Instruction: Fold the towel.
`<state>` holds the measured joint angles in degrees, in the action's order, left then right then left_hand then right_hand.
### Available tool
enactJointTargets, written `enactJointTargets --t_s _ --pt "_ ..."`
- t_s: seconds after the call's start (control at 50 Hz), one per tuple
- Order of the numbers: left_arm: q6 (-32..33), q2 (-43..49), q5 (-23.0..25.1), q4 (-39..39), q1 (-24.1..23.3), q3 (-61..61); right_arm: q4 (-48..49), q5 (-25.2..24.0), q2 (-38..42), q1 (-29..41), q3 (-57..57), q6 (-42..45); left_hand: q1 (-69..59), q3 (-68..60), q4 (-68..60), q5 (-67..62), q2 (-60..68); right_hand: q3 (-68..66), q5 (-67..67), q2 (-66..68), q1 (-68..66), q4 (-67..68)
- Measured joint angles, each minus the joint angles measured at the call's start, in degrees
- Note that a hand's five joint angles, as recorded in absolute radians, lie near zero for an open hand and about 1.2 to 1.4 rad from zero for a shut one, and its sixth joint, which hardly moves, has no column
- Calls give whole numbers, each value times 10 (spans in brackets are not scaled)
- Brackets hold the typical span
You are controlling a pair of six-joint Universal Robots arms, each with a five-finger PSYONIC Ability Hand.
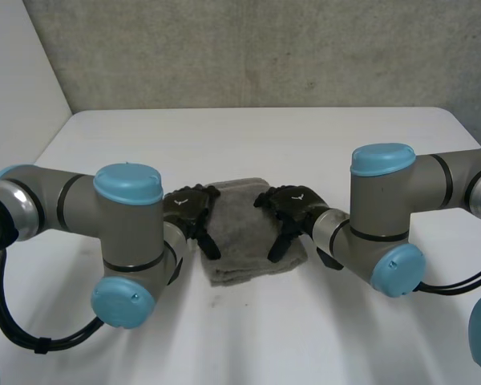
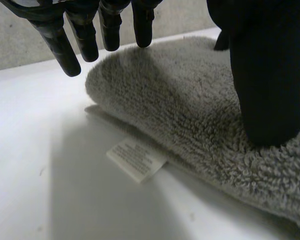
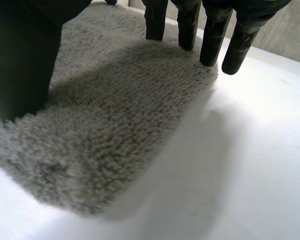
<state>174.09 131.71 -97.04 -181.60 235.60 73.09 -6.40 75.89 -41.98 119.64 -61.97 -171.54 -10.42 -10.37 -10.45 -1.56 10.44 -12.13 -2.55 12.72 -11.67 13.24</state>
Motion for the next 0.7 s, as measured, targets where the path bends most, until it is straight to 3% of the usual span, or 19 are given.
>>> enactJointTargets --t_s 0.18,0.34,0.42,0.48,0.56,0.7 --pt "41 -46 0 28 0 -4 9 54 -70 1 -11 47 2 1 1 0 -1 0 1 0 3 0" --pt "46 -171 1 94 17 -30 73 202 -228 -14 -45 49 2 1 2 0 -1 0 1 0 3 0" --pt "45 -240 4 159 54 -56 84 236 -284 -28 -58 49 2 2 3 0 -3 0 1 0 3 0" --pt "44 -270 8 195 77 -67 77 235 -306 -33 -64 49 2 6 5 0 -6 0 1 0 3 0" --pt "42 -325 22 248 114 -76 38 197 -341 -42 -77 44 2 8 8 0 -9 0 1 0 3 0" --pt "37 -365 51 256 134 -66 10 142 -372 -53 -109 41 2 8 9 0 -9 0 1 0 3 0"
